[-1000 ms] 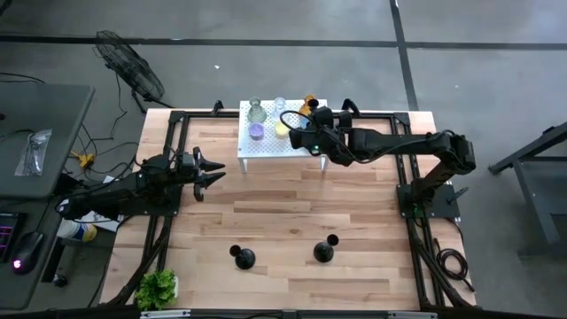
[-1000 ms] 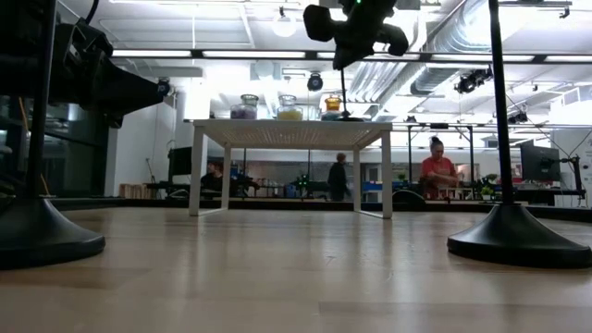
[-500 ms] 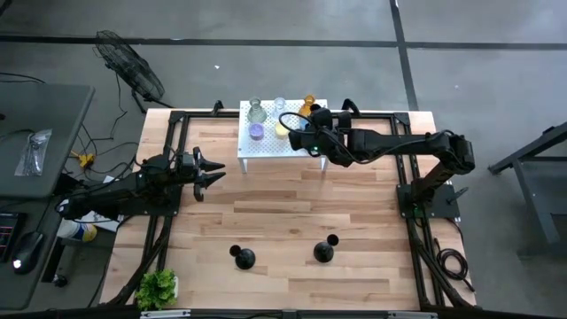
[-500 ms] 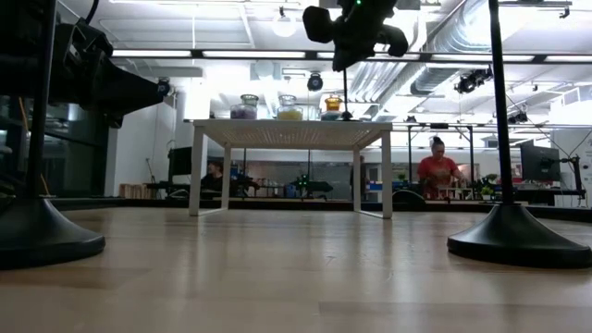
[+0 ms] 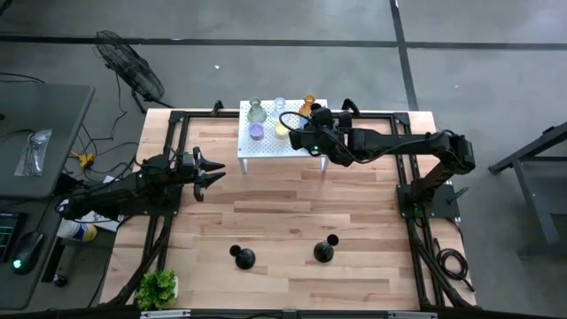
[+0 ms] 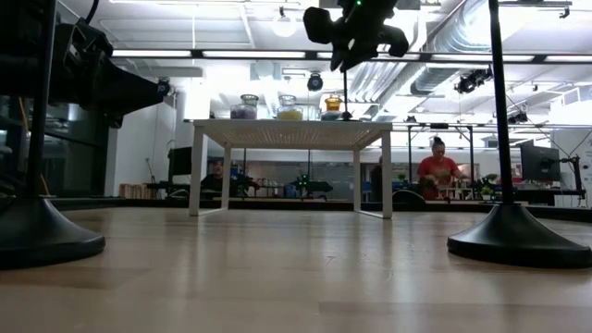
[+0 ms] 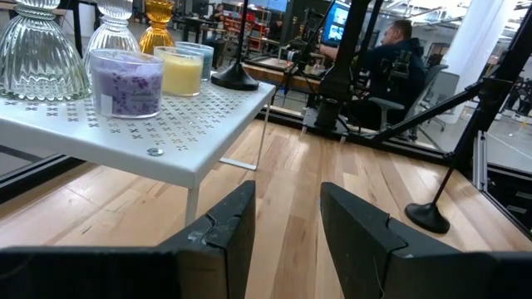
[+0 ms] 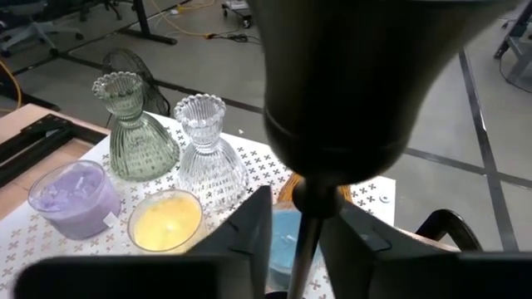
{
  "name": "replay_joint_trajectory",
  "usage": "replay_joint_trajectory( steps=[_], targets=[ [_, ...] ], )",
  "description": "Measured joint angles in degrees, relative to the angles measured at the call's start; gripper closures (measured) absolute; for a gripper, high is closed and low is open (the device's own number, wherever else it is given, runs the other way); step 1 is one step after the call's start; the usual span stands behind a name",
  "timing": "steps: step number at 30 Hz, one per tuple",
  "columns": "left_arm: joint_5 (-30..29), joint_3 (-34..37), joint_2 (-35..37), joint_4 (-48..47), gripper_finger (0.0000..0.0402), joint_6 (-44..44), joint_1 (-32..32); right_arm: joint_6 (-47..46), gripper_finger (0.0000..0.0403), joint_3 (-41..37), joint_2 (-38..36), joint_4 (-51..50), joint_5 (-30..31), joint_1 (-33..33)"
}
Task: Pick & Place candle stick holders
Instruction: Put the right black candle holder on the shelf aligned with the other black candle holder
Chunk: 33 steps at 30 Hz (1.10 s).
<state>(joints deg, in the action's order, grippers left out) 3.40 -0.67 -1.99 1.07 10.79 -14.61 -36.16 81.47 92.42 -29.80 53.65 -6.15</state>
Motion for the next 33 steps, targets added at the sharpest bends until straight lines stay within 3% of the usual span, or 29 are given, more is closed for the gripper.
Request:
replay_joint_trajectory(
  steps=[8,13,33],
  targets=[
    [0.0,0.0,0.01,0.01,0.0268,0.01,0.0,0.0,0.0218,0.0,-0.04,0.0,0.17,0.02],
    [0.0,0.0,0.01,0.01,0.0268,-0.01,0.02,0.0,0.0176,0.0,-0.06,-0.21,0.17,0.43],
    [0.0,0.0,-0.01,0.01,0.0268,0.01,0.0,-5.57,0.0163,0.0,-3.22,-10.55,-1.99,5.58]
  ],
)
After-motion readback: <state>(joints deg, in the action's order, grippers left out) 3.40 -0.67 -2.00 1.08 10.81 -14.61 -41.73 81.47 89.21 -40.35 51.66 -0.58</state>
